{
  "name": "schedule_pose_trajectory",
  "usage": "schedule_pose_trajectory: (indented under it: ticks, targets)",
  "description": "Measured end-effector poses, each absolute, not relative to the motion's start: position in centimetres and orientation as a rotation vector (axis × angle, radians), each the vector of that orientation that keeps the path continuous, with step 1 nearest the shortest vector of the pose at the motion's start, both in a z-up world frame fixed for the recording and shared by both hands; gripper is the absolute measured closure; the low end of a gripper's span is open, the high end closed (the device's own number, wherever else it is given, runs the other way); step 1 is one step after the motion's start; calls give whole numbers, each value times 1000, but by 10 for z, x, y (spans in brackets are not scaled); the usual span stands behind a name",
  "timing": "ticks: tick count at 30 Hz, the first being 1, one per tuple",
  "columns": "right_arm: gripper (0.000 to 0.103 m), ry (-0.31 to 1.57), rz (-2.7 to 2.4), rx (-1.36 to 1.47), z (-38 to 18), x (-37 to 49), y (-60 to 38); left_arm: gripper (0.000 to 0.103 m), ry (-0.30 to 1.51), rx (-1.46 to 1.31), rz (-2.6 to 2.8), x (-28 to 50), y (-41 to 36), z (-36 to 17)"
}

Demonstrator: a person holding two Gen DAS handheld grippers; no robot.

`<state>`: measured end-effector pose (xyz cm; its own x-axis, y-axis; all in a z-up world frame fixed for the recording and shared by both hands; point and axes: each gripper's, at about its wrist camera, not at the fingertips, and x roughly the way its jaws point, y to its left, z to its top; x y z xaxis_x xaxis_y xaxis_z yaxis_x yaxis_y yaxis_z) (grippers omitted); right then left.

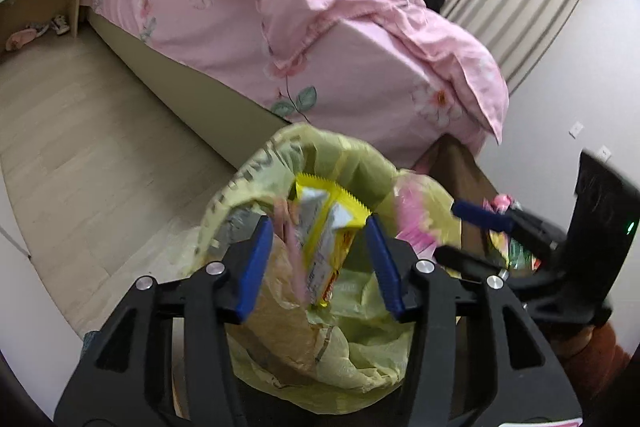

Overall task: Collect trash
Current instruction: 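Carry both items over the trash bag and open both tools to drop them, then move both tools back over the table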

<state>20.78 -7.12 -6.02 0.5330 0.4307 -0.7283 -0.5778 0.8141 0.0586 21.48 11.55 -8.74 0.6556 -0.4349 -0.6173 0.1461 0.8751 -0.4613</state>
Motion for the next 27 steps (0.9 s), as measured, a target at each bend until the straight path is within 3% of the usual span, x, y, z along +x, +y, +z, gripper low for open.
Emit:
schedule_pose_trajectory:
  ticks: [12,19,27]
  targets:
    - [41,780,526,-129,-32,159,-126,56,669,-304,-285,185,101,-46]
    - [41,735,327,-209,-21,93,-188,56,695,-244,-385,165,48,-42]
    - [41,755,100,-90,-20,39,-286,56,715,-158,-521,145,-25,-39]
